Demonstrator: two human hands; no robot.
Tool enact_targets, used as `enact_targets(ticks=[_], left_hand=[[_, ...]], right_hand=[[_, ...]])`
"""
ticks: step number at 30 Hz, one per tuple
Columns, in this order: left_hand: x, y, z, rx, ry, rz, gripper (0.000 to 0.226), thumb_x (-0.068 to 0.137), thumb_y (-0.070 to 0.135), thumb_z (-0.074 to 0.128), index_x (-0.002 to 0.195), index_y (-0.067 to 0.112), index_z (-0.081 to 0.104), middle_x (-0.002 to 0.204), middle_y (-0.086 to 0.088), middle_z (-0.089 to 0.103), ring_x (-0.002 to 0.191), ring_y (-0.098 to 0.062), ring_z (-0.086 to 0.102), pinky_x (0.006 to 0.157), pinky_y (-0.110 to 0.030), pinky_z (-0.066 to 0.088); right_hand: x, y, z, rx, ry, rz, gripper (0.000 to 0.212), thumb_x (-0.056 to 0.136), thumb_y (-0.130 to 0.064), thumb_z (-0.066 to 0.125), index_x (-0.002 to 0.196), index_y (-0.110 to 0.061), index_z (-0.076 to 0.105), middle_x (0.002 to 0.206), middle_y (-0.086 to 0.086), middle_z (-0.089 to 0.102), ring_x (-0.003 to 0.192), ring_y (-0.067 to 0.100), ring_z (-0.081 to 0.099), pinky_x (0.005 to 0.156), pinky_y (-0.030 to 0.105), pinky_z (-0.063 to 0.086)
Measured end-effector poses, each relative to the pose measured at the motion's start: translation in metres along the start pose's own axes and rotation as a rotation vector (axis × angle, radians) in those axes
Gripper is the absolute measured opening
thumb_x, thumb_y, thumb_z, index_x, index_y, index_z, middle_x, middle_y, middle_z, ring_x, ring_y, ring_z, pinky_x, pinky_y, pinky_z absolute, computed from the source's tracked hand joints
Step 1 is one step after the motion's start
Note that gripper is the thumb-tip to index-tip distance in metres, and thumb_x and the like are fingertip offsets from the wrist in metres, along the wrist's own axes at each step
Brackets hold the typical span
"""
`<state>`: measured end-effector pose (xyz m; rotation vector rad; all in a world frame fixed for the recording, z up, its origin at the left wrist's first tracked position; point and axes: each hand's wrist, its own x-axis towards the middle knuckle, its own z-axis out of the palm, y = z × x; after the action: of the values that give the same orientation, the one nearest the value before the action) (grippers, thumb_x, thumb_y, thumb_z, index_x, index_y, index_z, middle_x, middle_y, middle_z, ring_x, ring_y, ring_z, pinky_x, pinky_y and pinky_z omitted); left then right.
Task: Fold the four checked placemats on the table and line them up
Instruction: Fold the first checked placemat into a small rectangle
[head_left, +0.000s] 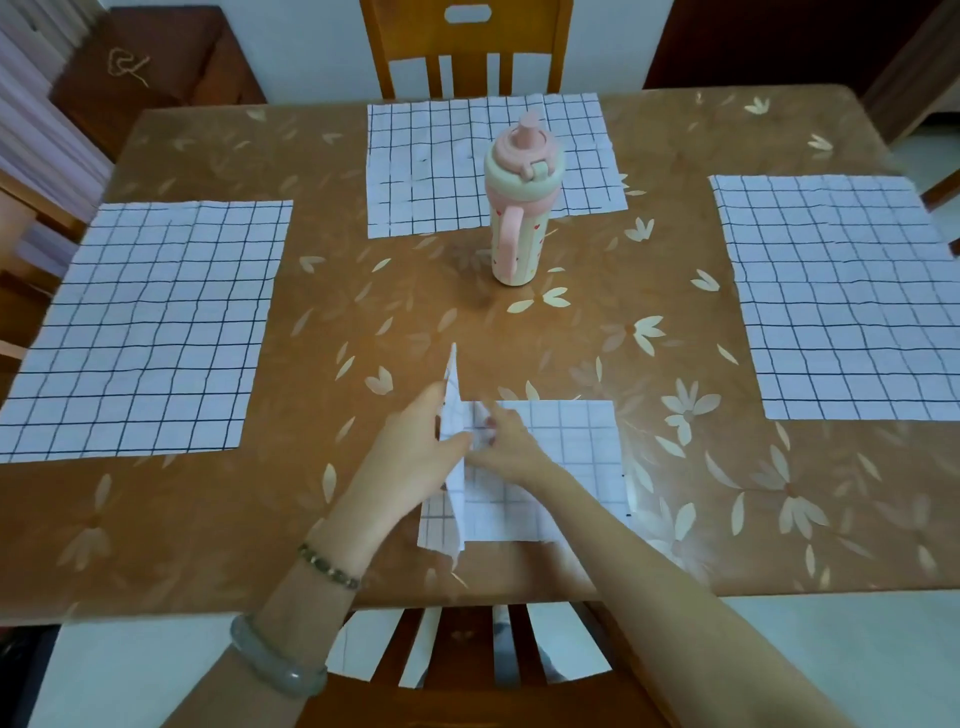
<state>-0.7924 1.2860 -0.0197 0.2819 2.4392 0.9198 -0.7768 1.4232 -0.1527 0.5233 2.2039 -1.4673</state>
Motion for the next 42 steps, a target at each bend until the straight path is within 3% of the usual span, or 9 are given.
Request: enact_targets(ticks=[3, 7, 11, 13, 16, 21, 27, 33, 42], left_hand=[[0.014, 0.005, 0.034, -0.054, 0.000, 0.022, 0.049, 0.091, 0.024, 0.056, 0.138, 0.024, 0.042, 0.087, 0.007, 0.062, 0.071, -0.009, 0.060, 0.057, -0.018, 0.043], [0.032, 0.017, 0.087, -0.041, -0.011, 0.040, 0.043, 0.092, 0.019, 0.053, 0.135, 0.017, 0.047, 0.100, -0.005, 0.065, 0.091, -0.024, 0.062, 0.069, -0.029, 0.043], [0.048, 0.020, 0.132, -0.081, -0.042, -0.016, 0.039, 0.088, 0.021, 0.054, 0.126, 0.014, 0.053, 0.103, -0.008, 0.068, 0.100, -0.027, 0.063, 0.081, -0.034, 0.049], [0.051, 0.016, 0.144, -0.091, -0.160, 0.022, 0.034, 0.083, 0.029, 0.059, 0.116, 0.018, 0.060, 0.100, -0.001, 0.069, 0.099, -0.021, 0.064, 0.079, -0.031, 0.050], [0.048, -0.005, 0.143, -0.092, -0.241, 0.080, 0.047, 0.087, 0.037, 0.062, 0.129, 0.017, 0.057, 0.122, 0.001, 0.061, 0.117, -0.015, 0.054, 0.099, -0.033, 0.044], [0.055, -0.073, 0.111, 0.247, 0.097, 0.160, 0.049, 0.099, 0.031, 0.045, 0.143, 0.011, 0.040, 0.150, -0.004, 0.037, 0.141, -0.021, 0.027, 0.116, -0.035, 0.021], [0.068, -0.115, 0.105, 0.598, 0.038, 0.226, 0.081, 0.090, 0.061, 0.005, 0.154, 0.010, 0.006, 0.161, -0.002, -0.003, 0.148, -0.018, -0.004, 0.118, -0.034, -0.002], [0.071, -0.113, 0.113, 0.648, 0.030, 0.299, 0.079, 0.090, 0.064, 0.001, 0.152, 0.016, -0.003, 0.158, 0.002, -0.014, 0.145, -0.013, -0.017, 0.118, -0.033, -0.010], [0.071, -0.113, 0.119, 0.781, -0.001, 0.300, 0.078, 0.097, 0.060, 0.012, 0.149, 0.006, 0.028, 0.156, -0.012, 0.026, 0.145, -0.025, 0.017, 0.116, -0.038, -0.002]], right_hand=[[-0.031, 0.020, -0.041, 0.572, 0.281, 0.055, 0.022, 0.090, -0.020, 0.063, 0.111, -0.014, 0.060, 0.099, 0.009, 0.061, 0.088, 0.022, 0.061, 0.078, 0.028, 0.052], [-0.057, 0.031, -0.083, 0.898, 0.200, 0.152, 0.036, 0.094, -0.038, 0.053, 0.107, -0.006, 0.064, 0.094, 0.010, 0.065, 0.089, 0.021, 0.064, 0.083, 0.034, 0.054], [-0.054, 0.031, -0.081, 0.727, 0.112, 0.204, 0.033, 0.086, -0.043, 0.063, 0.096, -0.011, 0.066, 0.086, 0.004, 0.066, 0.084, 0.018, 0.064, 0.080, 0.033, 0.053], [-0.045, 0.037, -0.074, 0.664, 0.227, 0.221, 0.025, 0.079, -0.032, 0.072, 0.071, -0.011, 0.061, 0.064, 0.004, 0.061, 0.067, 0.019, 0.061, 0.063, 0.028, 0.048], [-0.032, 0.052, -0.071, 0.408, 0.456, 0.245, 0.045, 0.077, -0.012, 0.068, 0.049, -0.018, 0.034, 0.046, -0.002, 0.031, 0.046, 0.014, 0.033, 0.048, 0.024, 0.026], [-0.030, 0.061, -0.067, 0.183, 0.558, 0.215, 0.048, 0.076, -0.005, 0.057, 0.053, -0.020, 0.018, 0.051, -0.003, 0.016, 0.050, 0.013, 0.015, 0.049, 0.028, 0.012], [-0.030, 0.067, -0.063, 0.043, 0.584, 0.201, 0.034, 0.077, -0.002, 0.046, 0.059, -0.016, 0.021, 0.056, -0.002, 0.020, 0.055, 0.014, 0.018, 0.050, 0.027, 0.014], [-0.028, 0.075, -0.079, 0.048, 0.563, 0.228, 0.023, 0.086, -0.010, 0.048, 0.068, -0.011, 0.033, 0.062, -0.001, 0.033, 0.057, 0.015, 0.030, 0.050, 0.026, 0.022], [-0.033, 0.086, -0.087, -0.105, 0.558, 0.247, 0.036, 0.073, -0.006, 0.052, 0.059, -0.015, 0.020, 0.057, -0.001, 0.019, 0.055, 0.016, 0.017, 0.050, 0.028, 0.015]])
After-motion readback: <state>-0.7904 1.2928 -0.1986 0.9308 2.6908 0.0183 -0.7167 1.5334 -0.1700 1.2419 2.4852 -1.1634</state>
